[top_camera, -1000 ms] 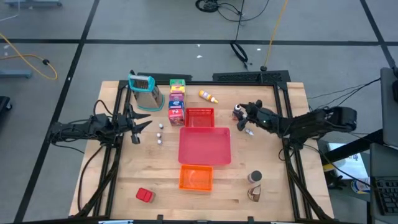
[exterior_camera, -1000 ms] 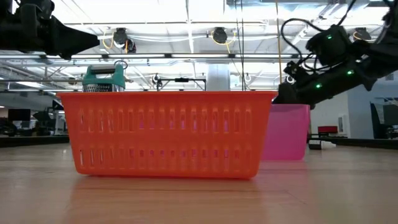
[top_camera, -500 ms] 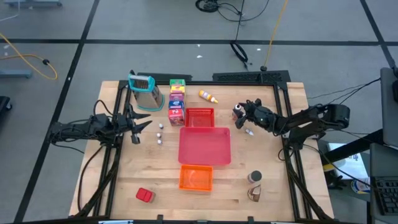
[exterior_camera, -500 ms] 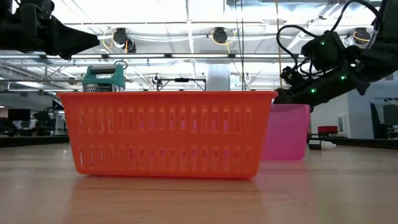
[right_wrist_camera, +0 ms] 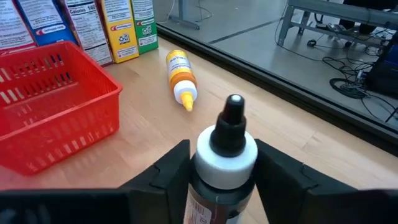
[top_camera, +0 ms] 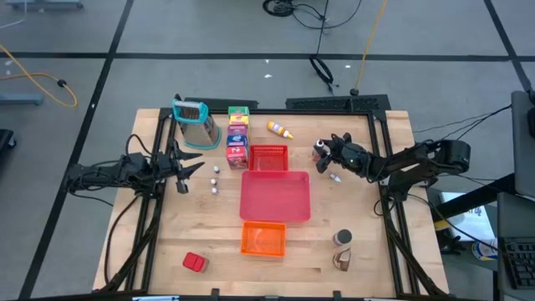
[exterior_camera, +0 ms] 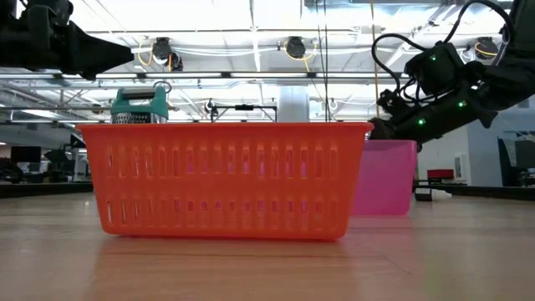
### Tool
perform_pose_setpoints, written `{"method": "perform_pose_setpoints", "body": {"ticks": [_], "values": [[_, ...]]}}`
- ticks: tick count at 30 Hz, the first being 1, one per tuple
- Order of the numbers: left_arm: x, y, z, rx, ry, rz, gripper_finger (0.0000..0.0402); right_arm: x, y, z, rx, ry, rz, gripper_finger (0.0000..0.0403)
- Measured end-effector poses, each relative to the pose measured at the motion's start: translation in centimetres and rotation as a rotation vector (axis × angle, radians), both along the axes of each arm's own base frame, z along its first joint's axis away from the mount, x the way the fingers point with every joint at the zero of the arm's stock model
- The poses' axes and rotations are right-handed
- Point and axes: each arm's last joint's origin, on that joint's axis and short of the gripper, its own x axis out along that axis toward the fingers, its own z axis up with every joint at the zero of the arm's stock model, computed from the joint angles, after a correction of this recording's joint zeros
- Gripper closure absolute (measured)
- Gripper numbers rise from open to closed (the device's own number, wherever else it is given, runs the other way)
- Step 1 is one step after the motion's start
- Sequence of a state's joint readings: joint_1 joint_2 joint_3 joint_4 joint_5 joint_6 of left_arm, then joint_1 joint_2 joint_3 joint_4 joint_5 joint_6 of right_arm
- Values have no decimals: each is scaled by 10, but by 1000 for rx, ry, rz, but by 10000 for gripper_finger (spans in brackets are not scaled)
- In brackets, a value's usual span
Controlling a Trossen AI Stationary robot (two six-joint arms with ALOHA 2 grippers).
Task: Pick & Place Kitchen Items
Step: Put the large black food coloring bottle into the red bin
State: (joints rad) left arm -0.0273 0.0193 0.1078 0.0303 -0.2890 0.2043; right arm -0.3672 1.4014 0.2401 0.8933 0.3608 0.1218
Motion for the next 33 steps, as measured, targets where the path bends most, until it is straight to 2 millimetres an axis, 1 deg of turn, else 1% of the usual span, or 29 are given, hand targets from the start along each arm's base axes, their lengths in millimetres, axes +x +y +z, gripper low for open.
{"method": "perform_pose_setpoints", "body": {"ticks": [2,7,18,27,33], "values": [[0,0,0,0,0,0,270,0,0,0,0,-1,-1,276],[0,0,0,0,0,0,270,0,0,0,10,-13,-6,276],[0,0,0,-2,-2,0,270,1,0,1,11,-31,-5,289],[0,0,0,-26,-9,-4,270,1,0,2,9,-35,-5,290],[0,0,1,-44,-20,-6,270,3,0,8,-25,-88,27,290]]}}
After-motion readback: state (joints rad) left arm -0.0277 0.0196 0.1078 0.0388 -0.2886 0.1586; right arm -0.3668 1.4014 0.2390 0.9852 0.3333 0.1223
